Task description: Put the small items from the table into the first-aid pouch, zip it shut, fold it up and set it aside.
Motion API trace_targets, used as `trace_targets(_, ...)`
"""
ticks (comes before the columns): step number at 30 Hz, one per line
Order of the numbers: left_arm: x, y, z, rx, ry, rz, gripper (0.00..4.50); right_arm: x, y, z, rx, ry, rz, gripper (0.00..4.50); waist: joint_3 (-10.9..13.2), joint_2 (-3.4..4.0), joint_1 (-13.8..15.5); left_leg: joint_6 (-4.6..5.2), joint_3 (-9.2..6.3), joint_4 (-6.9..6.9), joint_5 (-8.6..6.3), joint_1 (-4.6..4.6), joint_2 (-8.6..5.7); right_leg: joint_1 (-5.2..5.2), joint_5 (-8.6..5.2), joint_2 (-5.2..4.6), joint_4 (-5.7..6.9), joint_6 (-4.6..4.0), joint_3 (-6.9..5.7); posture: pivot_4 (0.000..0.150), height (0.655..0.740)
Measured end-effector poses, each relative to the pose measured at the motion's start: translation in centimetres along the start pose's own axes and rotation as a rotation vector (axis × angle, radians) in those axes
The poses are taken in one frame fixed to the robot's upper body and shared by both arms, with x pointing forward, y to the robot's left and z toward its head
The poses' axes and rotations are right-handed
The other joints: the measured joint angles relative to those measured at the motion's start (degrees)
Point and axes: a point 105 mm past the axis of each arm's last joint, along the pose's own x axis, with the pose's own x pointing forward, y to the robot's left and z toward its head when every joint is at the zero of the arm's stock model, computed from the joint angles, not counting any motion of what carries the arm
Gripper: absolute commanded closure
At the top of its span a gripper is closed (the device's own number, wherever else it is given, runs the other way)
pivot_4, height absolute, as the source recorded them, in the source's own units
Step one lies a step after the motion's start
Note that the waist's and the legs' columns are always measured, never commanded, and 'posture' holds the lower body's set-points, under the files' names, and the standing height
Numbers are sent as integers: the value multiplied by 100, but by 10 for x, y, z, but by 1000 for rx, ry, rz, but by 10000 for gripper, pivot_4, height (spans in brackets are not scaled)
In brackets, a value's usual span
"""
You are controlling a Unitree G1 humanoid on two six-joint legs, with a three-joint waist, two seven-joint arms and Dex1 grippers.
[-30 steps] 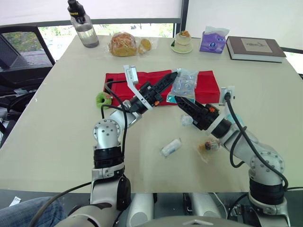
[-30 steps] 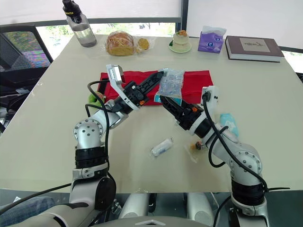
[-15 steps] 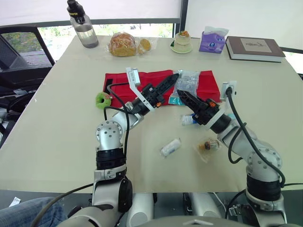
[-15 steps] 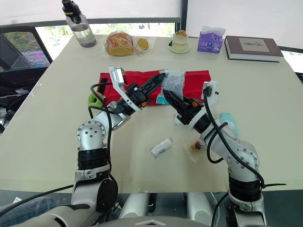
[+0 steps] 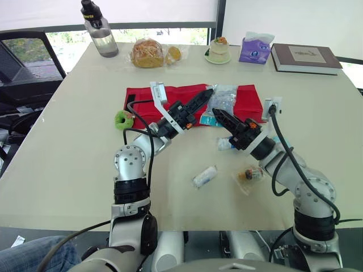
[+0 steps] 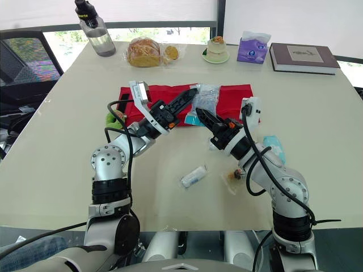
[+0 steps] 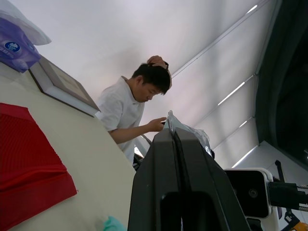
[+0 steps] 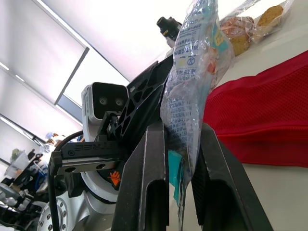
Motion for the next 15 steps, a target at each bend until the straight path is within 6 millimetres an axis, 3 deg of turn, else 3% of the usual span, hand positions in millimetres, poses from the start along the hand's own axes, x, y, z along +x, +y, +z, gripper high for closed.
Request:
trace_targets(5,-2,-2,3,23,7,-7,28798,-2,-5,1,-5,0,-22,44274,0,0,0,0,0,2,0,0,0,0,0,0,2,0,0,1500,7400)
trace_targets(11,-11,5,13,98,20,58,1804,-5,-11,1,-9,4,-46,44274,0,0,-2,0,-1,2,0,2,0,0,0,1,4,0,0,1500,7400)
trace_targets(15,-30,18,36,213,21,176,607,-12,-20,-1,-12,11,-82,44274,0,1,-10,0,0,2,0,4,4,0,0,5,8,-1,1,1500,7400)
